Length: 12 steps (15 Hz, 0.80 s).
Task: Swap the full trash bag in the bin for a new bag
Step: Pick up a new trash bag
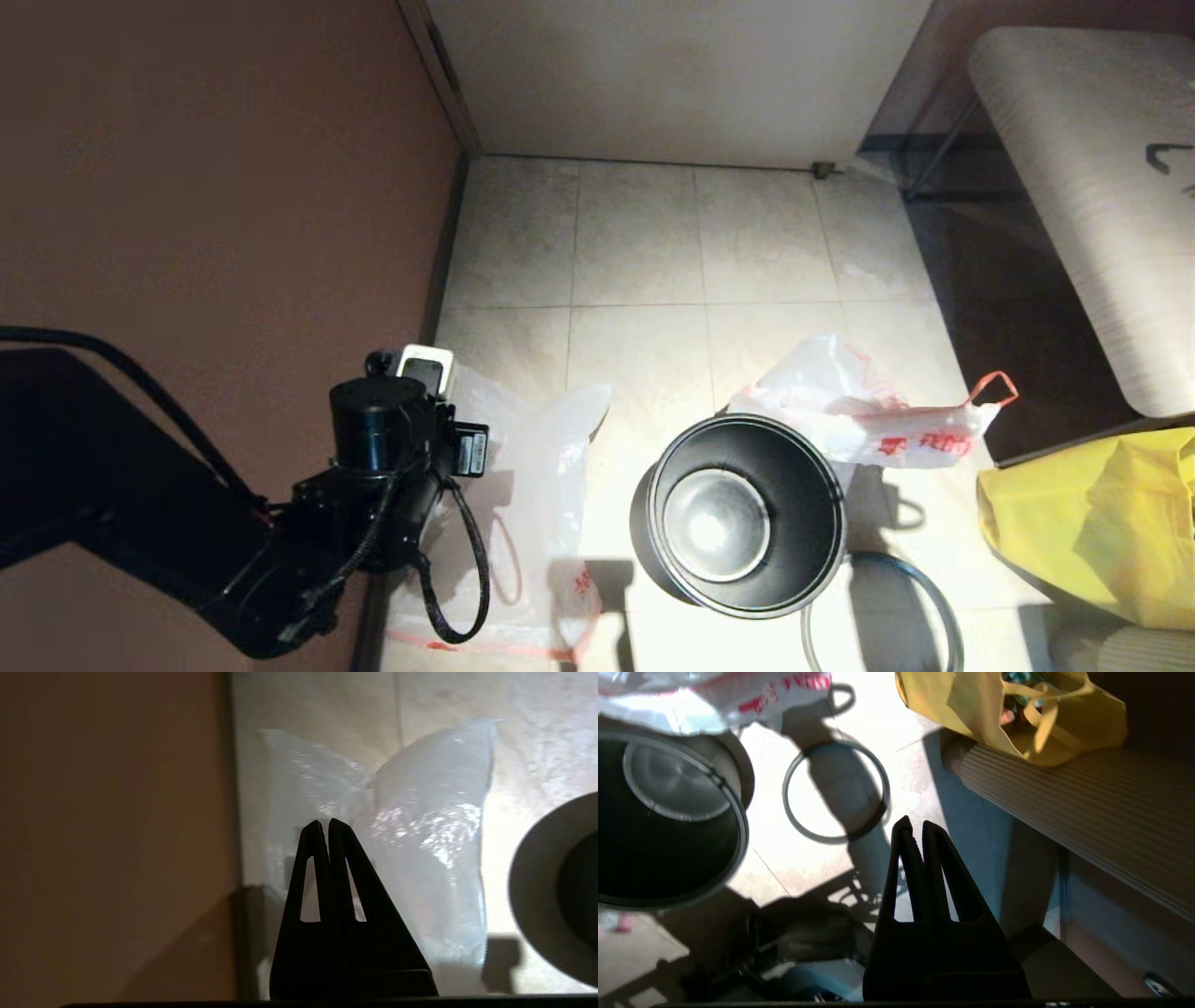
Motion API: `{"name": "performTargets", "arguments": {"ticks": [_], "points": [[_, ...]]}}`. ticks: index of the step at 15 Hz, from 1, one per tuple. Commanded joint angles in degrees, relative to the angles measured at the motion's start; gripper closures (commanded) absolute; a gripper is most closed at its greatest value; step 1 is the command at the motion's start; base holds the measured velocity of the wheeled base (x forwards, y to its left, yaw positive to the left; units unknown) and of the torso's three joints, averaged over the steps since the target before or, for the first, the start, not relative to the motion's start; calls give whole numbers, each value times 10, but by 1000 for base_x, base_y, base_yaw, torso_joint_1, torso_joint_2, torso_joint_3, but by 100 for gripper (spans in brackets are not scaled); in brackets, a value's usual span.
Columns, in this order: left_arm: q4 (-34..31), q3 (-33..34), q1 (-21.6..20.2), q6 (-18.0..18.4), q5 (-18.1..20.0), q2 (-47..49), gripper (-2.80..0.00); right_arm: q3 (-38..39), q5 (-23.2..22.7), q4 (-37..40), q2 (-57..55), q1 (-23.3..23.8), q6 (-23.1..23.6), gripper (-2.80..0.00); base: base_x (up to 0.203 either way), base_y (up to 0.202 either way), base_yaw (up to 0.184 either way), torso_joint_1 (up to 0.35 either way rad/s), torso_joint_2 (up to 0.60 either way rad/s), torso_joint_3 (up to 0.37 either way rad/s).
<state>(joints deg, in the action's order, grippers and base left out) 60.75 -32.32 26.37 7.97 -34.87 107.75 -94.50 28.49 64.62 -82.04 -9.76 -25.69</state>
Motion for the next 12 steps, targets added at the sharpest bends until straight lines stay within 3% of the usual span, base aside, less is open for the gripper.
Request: {"name": "performTargets", "arguments": {"ticks": [1, 6, 10, 12], "points": [[-59, -3, -5, 1, -23, -86, 0, 11, 2, 12, 71, -10, -1, 0, 0, 0, 0, 0, 0, 0], [-117, 28, -15, 41, -62, -196, 0, 77, 7, 30, 223, -25, 3, 0, 0, 0, 0, 0, 0, 0], [-97, 32, -16, 36, -62, -178, 0, 149, 6, 35, 400, -23, 14, 0, 0, 0, 0, 0, 0, 0], [-73, 32, -16, 36, -62, -153, 0, 190, 5, 37, 471, 10, 20, 0, 0, 0, 0, 0, 0, 0]]}}
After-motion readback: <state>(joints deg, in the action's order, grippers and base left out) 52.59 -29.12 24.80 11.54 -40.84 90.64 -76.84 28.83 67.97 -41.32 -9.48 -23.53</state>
